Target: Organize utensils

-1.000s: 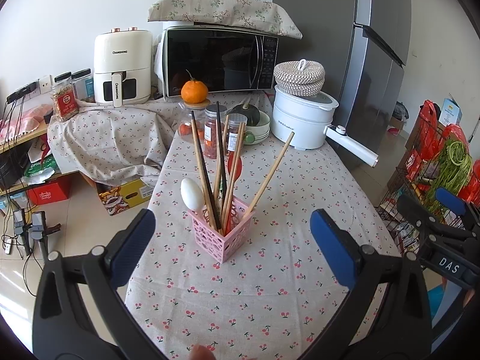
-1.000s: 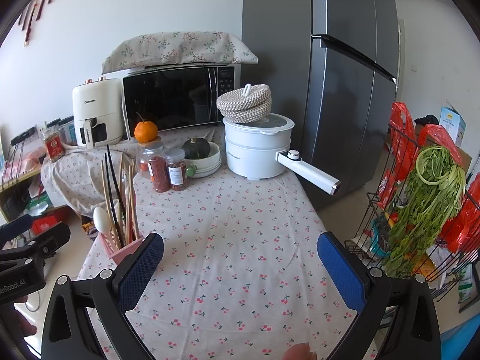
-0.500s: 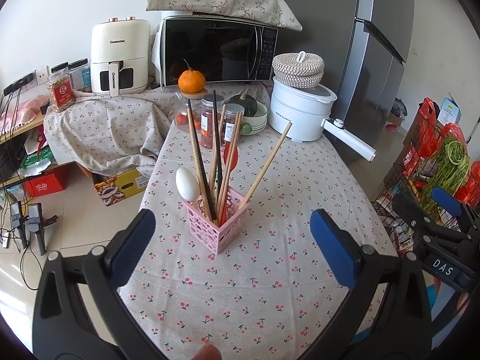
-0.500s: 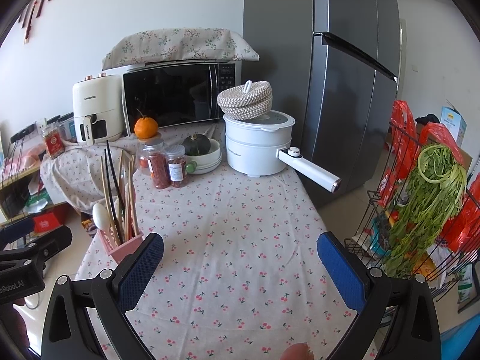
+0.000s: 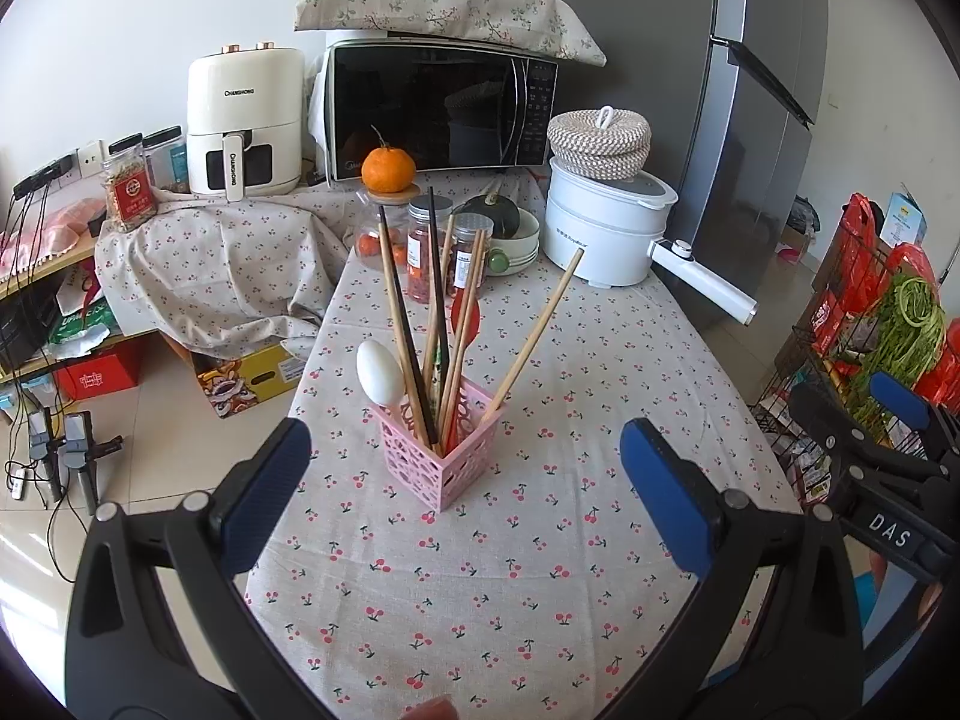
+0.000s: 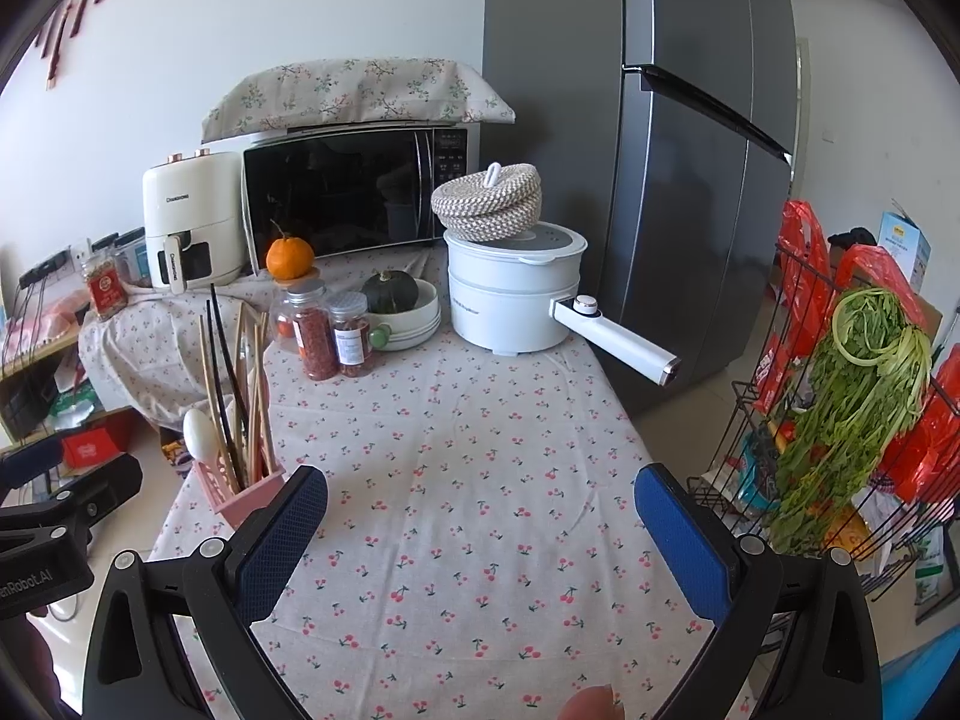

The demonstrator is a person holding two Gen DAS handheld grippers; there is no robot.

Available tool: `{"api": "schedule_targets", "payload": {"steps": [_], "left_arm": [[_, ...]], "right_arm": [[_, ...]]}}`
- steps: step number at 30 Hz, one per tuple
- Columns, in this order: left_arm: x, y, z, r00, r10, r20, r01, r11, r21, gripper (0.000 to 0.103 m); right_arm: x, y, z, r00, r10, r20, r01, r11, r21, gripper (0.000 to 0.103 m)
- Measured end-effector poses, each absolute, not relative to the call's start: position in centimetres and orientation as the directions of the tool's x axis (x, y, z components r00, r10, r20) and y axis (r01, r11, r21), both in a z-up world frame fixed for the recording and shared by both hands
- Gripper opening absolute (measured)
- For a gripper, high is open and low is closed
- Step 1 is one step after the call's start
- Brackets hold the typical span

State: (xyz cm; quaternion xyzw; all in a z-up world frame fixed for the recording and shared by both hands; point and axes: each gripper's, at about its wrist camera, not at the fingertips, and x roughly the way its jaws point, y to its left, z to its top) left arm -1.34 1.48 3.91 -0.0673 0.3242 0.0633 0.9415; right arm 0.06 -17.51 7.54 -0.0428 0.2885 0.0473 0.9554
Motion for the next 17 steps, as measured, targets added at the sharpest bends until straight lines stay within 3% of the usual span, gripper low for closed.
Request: {"api": "schedule_targets", "payload": {"steps": [17], "left_arm": [[-1.34, 0.70, 3.88, 0.785, 0.073, -0.615, -0.144, 0.987, -0.067, 0.102]], "right_arm": [[-0.56, -17.10, 7.96, 0.846, 0.054, -0.530, -0.112, 0.991, -0.078, 0.103]]}}
